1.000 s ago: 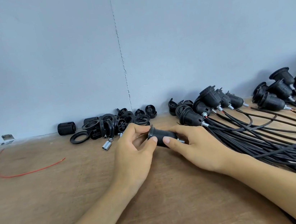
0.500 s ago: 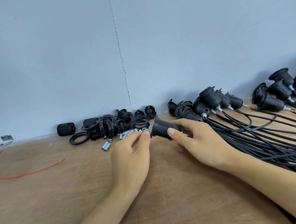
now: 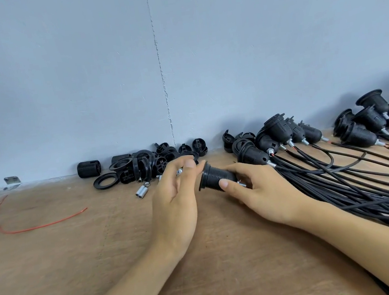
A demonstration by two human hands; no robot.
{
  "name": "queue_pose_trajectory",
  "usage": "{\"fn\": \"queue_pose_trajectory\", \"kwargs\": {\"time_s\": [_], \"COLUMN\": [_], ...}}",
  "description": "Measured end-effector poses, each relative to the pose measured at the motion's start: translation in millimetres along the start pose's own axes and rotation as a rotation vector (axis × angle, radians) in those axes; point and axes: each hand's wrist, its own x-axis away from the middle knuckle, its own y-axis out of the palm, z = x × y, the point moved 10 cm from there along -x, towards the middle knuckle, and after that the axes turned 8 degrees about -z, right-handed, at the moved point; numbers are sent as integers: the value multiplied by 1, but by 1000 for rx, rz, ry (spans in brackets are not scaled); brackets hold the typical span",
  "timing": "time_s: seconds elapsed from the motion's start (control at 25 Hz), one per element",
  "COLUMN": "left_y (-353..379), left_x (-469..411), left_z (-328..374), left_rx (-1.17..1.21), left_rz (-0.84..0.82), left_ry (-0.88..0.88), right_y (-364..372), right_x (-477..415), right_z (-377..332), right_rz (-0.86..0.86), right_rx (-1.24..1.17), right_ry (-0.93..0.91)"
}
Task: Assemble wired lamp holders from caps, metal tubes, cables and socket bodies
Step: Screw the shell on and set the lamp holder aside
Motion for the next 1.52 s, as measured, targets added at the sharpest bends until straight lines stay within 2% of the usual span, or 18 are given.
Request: {"fn": "queue_pose_trajectory", "kwargs": {"time_s": [0.16,0.32,0.48,0.76,0.88,1.0,1.24,1.36,1.52], "left_y": [-6,-9,-8,-6,-4,-5,-9,-8,-11], "left_x": [0,0,-2,-4,-3,-2,-2,-4,-7], "left_z": [6,-4,-18,-15,-4,2,-11,-23,-29], "left_rx": [-72,-213,-268,-38,6,-43,-237,-268,-127], "left_rz": [44,60,41,17,27,32,70,44,39], "left_ry": [48,-21,-86,-72,1,33,-34,-110,-151], "right_y": [-5,-9,-6,5,1,-7,-15,-7,5], "right_x": [0,0,2,2,0,-1,3,2,2], "right_z": [10,10,3,-9,-2,10,10,0,-9], "right_rz": [34,65,27,-63,-14,51,161,98,-38], "right_rx": [-52,-93,-95,-1,66,19,4,3,21], "right_ry": [58,63,24,-53,-8,68,116,44,-43]}}
